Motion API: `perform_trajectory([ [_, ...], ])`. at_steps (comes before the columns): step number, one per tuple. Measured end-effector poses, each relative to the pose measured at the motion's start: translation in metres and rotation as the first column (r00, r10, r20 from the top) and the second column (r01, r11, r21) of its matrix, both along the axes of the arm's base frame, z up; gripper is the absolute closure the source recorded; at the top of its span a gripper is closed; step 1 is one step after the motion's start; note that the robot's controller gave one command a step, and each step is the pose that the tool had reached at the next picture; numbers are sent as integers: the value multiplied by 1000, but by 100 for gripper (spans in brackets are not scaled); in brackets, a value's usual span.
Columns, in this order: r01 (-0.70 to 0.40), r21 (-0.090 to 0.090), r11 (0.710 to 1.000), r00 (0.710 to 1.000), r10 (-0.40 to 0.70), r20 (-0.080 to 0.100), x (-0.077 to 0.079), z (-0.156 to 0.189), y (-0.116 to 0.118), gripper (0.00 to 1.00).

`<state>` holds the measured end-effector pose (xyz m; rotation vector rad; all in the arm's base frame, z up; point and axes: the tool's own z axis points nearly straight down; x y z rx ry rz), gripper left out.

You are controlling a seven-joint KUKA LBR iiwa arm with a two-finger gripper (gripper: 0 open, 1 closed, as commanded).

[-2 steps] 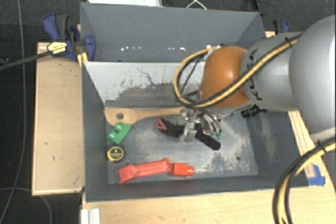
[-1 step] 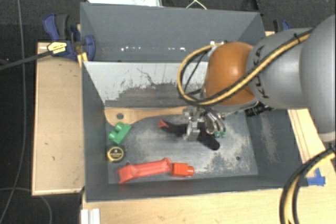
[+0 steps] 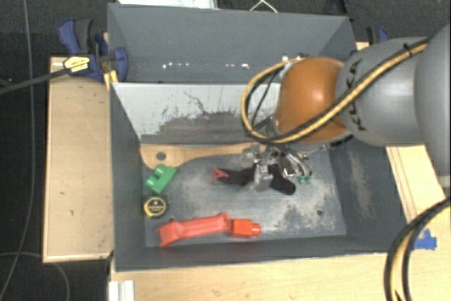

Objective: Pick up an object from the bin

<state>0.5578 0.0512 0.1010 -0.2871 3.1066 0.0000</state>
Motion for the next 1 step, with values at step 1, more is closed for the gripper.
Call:
perform_trajectory([
  [1, 92, 2, 996, 996, -92, -1, -6, 93, 3, 100],
])
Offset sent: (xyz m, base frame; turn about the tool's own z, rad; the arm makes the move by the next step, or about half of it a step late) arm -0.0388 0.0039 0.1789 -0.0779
